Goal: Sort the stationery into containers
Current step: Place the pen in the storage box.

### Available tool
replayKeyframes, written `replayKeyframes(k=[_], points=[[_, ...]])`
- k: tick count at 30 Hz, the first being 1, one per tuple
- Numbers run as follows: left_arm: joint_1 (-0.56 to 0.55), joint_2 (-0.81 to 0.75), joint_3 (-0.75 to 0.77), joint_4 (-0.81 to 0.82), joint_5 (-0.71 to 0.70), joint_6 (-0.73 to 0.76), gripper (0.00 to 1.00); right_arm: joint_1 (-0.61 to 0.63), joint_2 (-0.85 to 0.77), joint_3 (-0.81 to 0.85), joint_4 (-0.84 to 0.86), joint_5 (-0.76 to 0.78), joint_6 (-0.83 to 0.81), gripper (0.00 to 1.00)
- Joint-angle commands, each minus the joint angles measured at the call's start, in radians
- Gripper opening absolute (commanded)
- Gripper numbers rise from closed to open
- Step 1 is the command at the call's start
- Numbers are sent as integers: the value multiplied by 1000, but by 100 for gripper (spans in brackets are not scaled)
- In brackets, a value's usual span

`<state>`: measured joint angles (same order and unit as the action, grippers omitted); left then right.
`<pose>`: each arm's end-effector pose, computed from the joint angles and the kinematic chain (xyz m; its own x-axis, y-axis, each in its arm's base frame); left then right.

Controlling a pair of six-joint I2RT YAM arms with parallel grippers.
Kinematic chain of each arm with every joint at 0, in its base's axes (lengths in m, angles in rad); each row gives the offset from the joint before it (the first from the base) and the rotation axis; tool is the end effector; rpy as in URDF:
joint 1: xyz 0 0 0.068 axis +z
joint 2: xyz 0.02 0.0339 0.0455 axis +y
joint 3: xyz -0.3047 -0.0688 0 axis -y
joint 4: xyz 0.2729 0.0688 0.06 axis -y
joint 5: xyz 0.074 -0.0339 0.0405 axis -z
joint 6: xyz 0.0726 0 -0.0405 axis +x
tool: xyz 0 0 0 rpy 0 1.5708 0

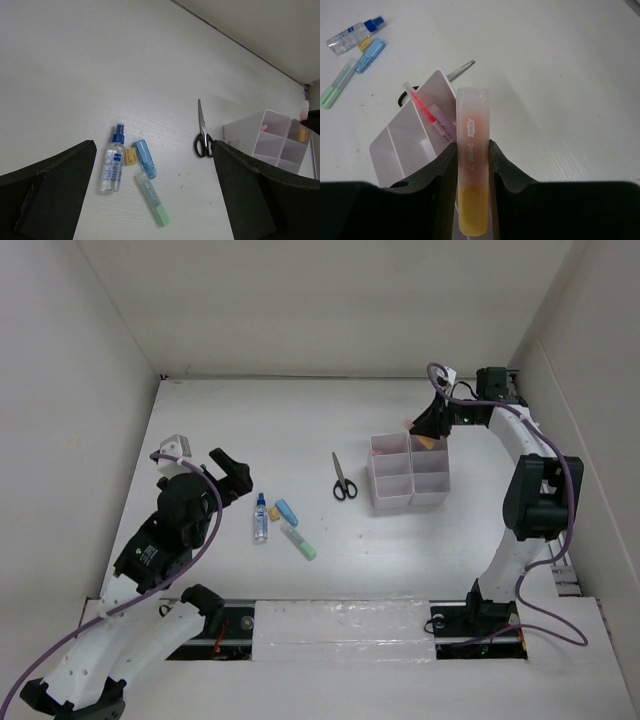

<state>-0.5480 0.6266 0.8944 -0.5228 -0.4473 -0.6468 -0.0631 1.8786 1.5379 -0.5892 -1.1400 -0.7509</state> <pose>0.1490 -0.0542 0.3871 -0.2396 -0.4903 -0.8380 -0.0400 0.8674 -0.4961 0.4552 0.0373 0.2856 -0.2329 -0.2708 -0.9341 -0.9230 0.3642 0.1245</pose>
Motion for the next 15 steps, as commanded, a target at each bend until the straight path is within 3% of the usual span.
replayKeyframes(k=[1, 15], points=[[-1, 2, 11, 32, 2, 13, 100, 5, -24, 14, -41, -24, -68, 0], [-1, 12, 2, 43, 31, 22, 100, -4, -15, 5, -23, 17, -68, 0]])
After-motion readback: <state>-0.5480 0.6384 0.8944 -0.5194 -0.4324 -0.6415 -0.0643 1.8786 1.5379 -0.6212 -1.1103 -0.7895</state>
